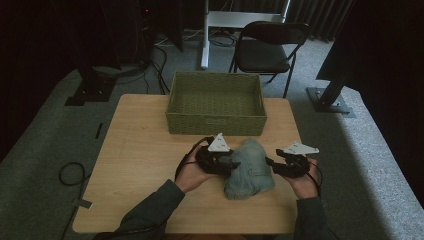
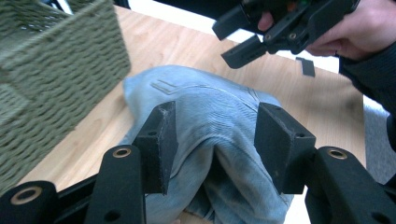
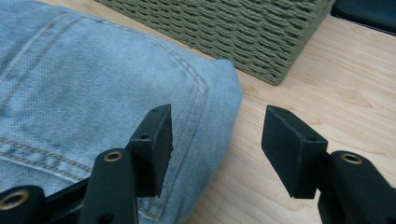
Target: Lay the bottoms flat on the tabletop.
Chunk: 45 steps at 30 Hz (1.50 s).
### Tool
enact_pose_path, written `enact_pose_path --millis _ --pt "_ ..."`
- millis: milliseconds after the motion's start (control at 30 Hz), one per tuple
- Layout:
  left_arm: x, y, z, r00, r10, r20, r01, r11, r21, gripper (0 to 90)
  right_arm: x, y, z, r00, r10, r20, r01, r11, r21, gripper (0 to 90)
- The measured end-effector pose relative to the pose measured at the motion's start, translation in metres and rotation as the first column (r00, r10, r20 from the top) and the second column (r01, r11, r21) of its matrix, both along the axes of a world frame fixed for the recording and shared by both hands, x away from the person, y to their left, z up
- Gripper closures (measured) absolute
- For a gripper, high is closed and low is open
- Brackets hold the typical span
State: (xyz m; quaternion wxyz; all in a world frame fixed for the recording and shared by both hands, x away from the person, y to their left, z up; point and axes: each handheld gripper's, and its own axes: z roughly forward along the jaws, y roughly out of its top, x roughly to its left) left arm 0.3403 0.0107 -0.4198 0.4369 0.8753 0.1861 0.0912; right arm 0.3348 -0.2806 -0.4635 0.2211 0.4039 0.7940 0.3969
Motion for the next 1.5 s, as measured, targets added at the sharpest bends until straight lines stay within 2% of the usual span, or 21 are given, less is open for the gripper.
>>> enact_pose_path --millis 67,200,333,467,600,700,767,833,900,1000,1133,1167,1200,1267,1400,1500 --pt "0.007 -0.004 -0.008 0.9998 0.017 0.005 -0.017 0.9993 0.033 55.1 -0.001 0.001 0.001 1.0 0.009 0.001 -0.009 1.0 0.002 43.2" --pt "0.027 -0.001 -0.019 0.9964 0.077 -0.035 -0.076 0.9964 0.037 68.5 -0.001 0.002 0.0 0.9995 0.03 -0.002 -0.03 1.0 0.0 43.1" --pt "0.046 0.006 -0.03 0.9873 0.149 -0.056 -0.145 0.987 0.069 71.0 -0.002 0.006 -0.001 0.998 0.062 -0.006 -0.062 0.998 -0.002 41.4" --pt "0.063 0.016 -0.045 0.9726 0.216 -0.086 -0.207 0.9729 0.103 71.2 -0.003 0.012 -0.001 0.994 0.109 -0.01 -0.109 0.994 0.002 39.9" --pt "0.076 0.024 -0.062 0.9559 0.277 -0.097 -0.261 0.9534 0.151 70.9 -0.001 0.02 -0.006 0.9888 0.146 -0.03 -0.146 0.989 -0.011 38.1" --pt "0.086 0.029 -0.074 0.9395 0.319 -0.125 -0.296 0.9398 0.171 70.8 -0.001 0.025 -0.008 0.984 0.175 -0.036 -0.175 0.984 -0.011 36.6" --pt "0.09 0.032 -0.079 0.9346 0.33 -0.132 -0.304 0.9341 0.187 70.8 -0.002 0.027 -0.009 0.9813 0.188 -0.038 -0.189 0.982 -0.025 36.6" --pt "0.093 0.035 -0.082 0.927 0.345 -0.147 -0.317 0.9305 0.183 70.7 -0.002 0.028 -0.01 0.9803 0.193 -0.043 -0.195 0.98 -0.038 36.6" --pt "0.093 0.036 -0.081 0.9267 0.345 -0.149 -0.317 0.9306 0.182 70.0 -0.002 0.03 -0.011 0.9792 0.197 -0.048 -0.199 0.979 -0.041 36.6" --pt "0.092 0.034 -0.079 0.9303 0.342 -0.133 -0.314 0.9295 0.194 69.6 -0.003 0.037 -0.014 0.9743 0.22 -0.048 -0.223 0.973 -0.058 35.2" --pt "0.091 0.033 -0.077 0.9241 0.358 -0.133 -0.331 0.9245 0.188 67.5 -0.007 0.054 -0.016 0.965 0.26 -0.037 -0.262 0.952 -0.156 32.4" --pt "0.09 0.033 -0.075 0.9213 0.365 -0.133 -0.34 0.9232 0.178 67.0 -0.007 0.057 -0.015 0.9635 0.266 -0.029 -0.267 0.949 -0.168 31.5" --pt "0.09 0.033 -0.075 0.9213 0.365 -0.133 -0.34 0.9232 0.178 66.2 -0.007 0.057 -0.015 0.9635 0.266 -0.029 -0.267 0.949 -0.168 31.5" --pt "0.087 0.034 -0.071 0.9191 0.374 -0.125 -0.353 0.9219 0.159 65.7 -0.01 0.06 -0.01 0.9615 0.275 0.013 -0.268 0.947 -0.176 30.4" --pt "0.085 0.032 -0.066 0.9248 0.359 -0.124 -0.341 0.9281 0.151 65.5 -0.011 0.06 -0.002 0.9556 0.289 0.056 -0.277 0.947 -0.162 29.7" --pt "0.082 0.028 -0.063 0.9321 0.344 -0.113 -0.327 0.9335 0.148 65.9 -0.012 0.064 0.001 0.9449 0.317 0.083 -0.3 0.939 -0.169 29.4"
